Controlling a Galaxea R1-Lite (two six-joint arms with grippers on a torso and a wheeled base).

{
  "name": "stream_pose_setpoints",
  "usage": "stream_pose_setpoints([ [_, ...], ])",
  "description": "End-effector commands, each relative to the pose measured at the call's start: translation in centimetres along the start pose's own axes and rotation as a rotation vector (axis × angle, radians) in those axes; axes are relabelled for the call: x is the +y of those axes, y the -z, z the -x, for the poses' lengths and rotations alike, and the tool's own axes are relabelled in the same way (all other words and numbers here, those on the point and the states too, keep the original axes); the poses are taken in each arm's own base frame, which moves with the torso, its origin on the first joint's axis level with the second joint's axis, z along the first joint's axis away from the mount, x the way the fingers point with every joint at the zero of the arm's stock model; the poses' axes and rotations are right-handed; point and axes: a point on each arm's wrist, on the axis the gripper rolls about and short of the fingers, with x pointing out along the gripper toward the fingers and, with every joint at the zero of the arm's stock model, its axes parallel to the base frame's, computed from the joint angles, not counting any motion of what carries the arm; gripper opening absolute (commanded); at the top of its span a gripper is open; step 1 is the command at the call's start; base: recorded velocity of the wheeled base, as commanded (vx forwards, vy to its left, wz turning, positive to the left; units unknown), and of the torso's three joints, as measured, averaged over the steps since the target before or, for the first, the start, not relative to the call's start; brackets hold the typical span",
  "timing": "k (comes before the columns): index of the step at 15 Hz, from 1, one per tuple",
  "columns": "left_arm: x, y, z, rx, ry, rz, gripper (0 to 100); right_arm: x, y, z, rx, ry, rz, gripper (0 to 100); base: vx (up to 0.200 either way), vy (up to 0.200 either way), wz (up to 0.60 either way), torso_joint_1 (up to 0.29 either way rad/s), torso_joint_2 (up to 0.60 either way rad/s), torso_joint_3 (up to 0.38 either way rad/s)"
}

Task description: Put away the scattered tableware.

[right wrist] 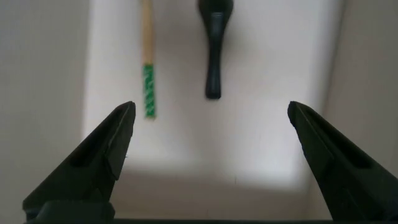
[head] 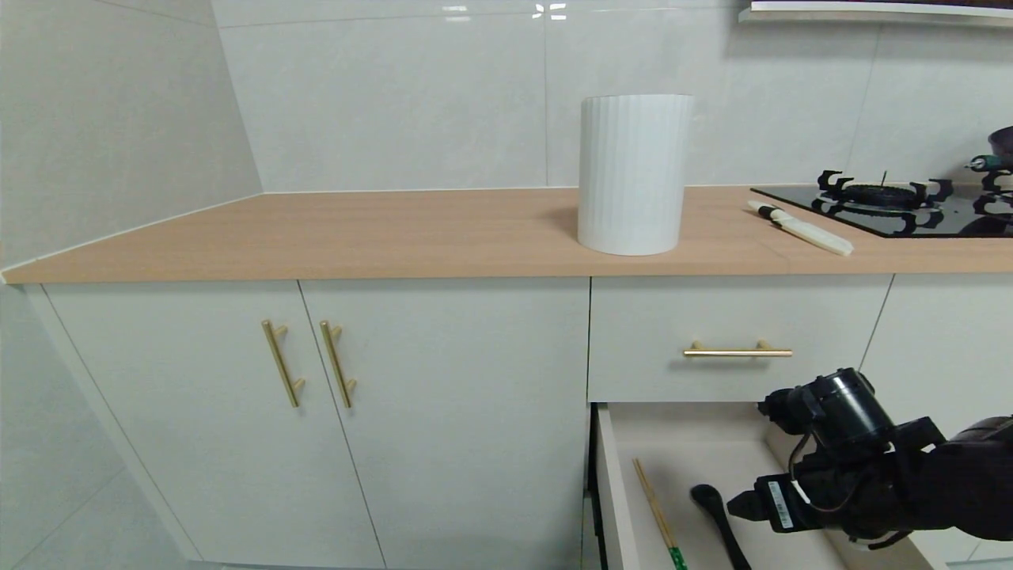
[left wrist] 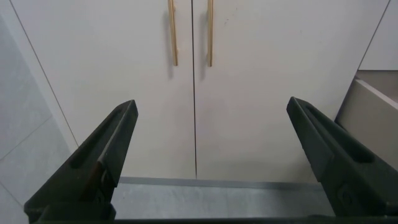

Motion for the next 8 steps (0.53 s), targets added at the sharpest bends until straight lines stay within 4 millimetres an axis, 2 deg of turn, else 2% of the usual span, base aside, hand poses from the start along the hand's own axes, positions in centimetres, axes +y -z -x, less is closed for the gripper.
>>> stream_pose_setpoints([
  [1,0.0,0.0,0.0,-0.001,0.0,0.0,100,0.2,-0.8,3.4,-0.095,-0.032,0.004,100,0.0,0.0,0.0,0.0,0.0,0.0],
  [3,0.0,0.0,0.0,0.0,0.0,0.0,100,0.5,-0.4,4.5,-0.081,-0.042,0.024,100,0.0,0.0,0.0,0.0,0.0,0.0],
  [8,0.0,0.0,0.0,-0.001,0.0,0.0,100,1.5,0.4,6.2,-0.063,-0.072,0.078,100,-0.2,0.0,0.0,0.004,0.0,0.002],
])
